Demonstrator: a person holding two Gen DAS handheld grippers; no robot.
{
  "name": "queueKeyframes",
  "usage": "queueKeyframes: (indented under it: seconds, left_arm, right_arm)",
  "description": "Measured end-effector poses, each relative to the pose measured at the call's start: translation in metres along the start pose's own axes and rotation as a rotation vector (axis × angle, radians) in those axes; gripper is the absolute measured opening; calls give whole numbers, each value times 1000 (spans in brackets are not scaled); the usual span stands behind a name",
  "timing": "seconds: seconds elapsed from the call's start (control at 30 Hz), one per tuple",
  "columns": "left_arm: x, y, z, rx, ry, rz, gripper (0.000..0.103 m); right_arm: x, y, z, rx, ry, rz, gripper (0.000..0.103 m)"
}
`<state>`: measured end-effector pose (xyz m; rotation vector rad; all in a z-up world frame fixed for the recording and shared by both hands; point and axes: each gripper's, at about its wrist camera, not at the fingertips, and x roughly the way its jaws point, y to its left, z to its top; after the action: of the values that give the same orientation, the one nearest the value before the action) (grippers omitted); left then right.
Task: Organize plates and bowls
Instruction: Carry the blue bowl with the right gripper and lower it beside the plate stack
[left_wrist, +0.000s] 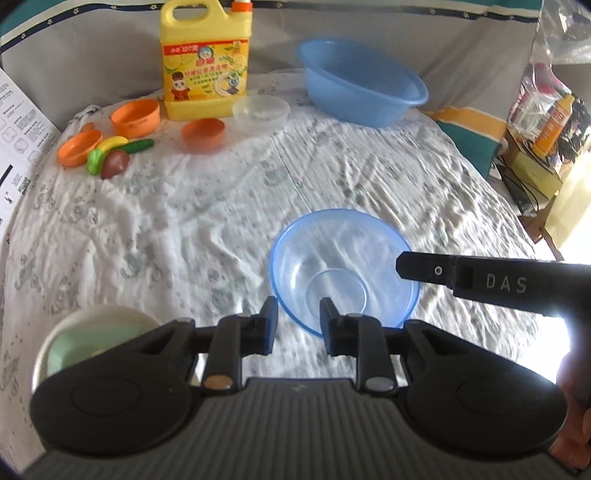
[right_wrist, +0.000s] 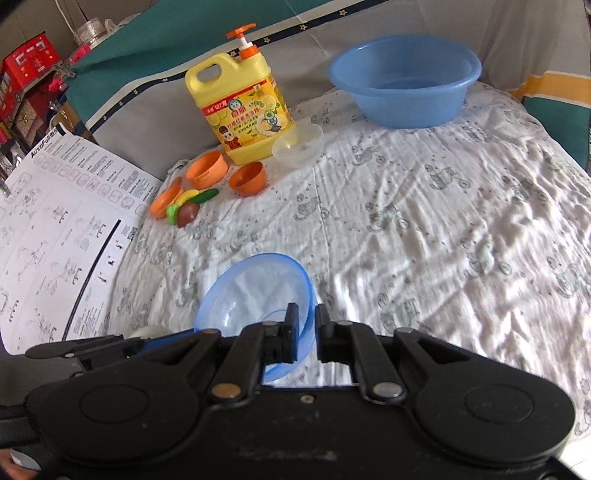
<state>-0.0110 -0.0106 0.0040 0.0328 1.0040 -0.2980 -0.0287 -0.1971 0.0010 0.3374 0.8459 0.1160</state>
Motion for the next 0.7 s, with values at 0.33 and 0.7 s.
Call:
queueKeyframes:
  seconds: [0.33,0.7]
  left_arm:
    - [8,-15,-17,35,37,6,23]
    - [16,-17,-23,34,68,12,23]
  right_arm:
    - [0,-13,-27,7,55,-27,10]
    - [4,-13,-34,-10,77,-35,11]
